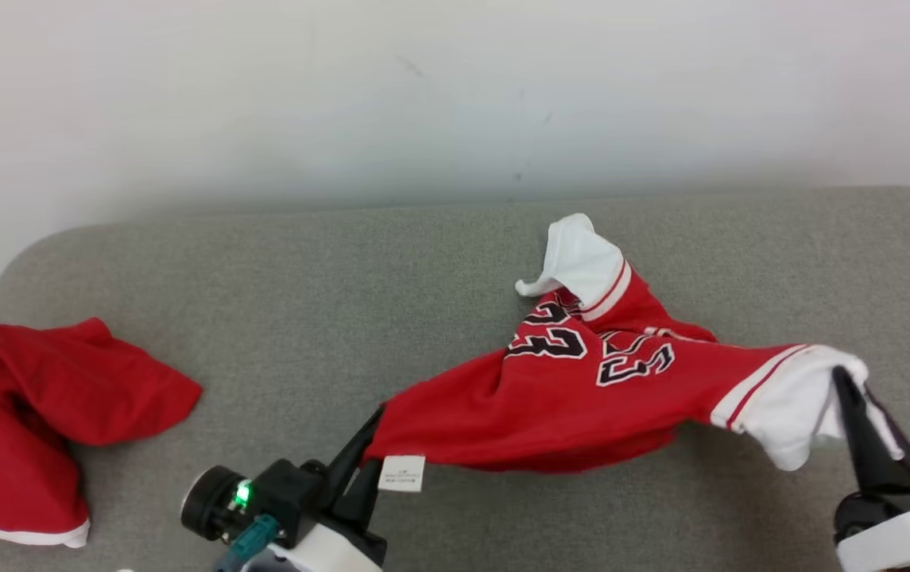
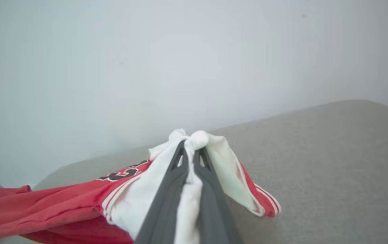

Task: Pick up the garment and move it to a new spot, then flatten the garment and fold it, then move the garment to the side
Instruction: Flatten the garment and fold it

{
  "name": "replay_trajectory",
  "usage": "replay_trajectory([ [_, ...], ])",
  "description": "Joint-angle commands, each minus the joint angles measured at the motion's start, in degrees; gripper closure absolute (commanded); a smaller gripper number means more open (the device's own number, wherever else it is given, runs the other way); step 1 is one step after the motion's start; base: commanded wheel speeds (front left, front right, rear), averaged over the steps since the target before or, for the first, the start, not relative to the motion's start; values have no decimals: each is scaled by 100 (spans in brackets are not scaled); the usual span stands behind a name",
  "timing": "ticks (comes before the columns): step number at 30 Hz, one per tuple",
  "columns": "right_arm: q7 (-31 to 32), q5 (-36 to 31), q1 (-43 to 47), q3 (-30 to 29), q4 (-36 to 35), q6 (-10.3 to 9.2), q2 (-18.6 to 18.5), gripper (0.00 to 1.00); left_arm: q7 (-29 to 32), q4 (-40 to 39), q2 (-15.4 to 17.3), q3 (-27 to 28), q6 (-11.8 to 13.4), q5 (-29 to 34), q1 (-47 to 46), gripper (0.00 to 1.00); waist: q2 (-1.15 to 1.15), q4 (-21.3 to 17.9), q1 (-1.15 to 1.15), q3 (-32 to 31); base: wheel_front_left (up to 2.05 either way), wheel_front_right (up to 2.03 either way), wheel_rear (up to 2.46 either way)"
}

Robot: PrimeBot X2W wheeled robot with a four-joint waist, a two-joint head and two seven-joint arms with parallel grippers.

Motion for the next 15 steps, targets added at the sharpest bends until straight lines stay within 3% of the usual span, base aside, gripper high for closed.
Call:
replay_trajectory([
  [1,149,202,117,-219,-566,2,-97,100,211,-420,41,34,-21,-139,101,100,-1,29,-1,-194,0,0,0],
  [6,679,523,88,-851,-1985,2,-189,100,1112,-1707,43,141,-207,-795,174,100,-1,73,-1,-423,0,0,0],
  [7,679,523,88,-851,-1985,2,-189,100,1112,-1707,43,141,-207,-795,174,100,-1,73,-1,-423,0,0,0],
  [10,1185,703,-192,-1300,-2928,2,-221,100,2103,-2855,291,231,-306,-1189,-119,100,-1,120,-1,-484,0,0,0],
  [15,1926,961,-837,-1837,-3608,1,-279,100,3421,-3872,589,503,-375,-1883,-892,100,-1,201,-1,-452,0,0,0],
])
